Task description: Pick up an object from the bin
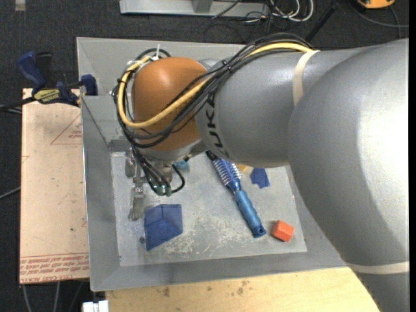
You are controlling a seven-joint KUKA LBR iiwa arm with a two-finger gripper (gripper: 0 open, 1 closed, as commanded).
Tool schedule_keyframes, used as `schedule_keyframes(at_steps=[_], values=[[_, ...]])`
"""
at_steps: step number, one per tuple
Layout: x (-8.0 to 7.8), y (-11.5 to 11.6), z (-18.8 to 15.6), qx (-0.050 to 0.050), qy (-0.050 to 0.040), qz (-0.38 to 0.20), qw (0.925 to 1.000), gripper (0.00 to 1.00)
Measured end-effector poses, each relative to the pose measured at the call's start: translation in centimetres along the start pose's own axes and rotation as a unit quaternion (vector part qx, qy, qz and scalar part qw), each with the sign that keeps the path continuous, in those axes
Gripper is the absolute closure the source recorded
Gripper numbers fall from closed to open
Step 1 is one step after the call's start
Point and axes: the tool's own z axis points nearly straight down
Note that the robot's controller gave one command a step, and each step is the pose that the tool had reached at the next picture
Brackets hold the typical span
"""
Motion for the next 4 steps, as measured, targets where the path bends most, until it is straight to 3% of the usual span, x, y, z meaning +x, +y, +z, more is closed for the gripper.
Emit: schedule_keyframes(at_steps=[1,2,3,4], values=[[4.9,-7.5,9.0,0.001,-0.0023,-0.145,0.9894,0.0],[7.5,-6.7,5.9,-0.001,-0.0034,-0.073,0.9973,0.0],[7.5,-5.7,4.6,0.0,-0.0049,-0.212,0.9773,0.0],[6.3,-5.7,8.9,0.001,-0.0034,-0.475,0.8802,0.0]])
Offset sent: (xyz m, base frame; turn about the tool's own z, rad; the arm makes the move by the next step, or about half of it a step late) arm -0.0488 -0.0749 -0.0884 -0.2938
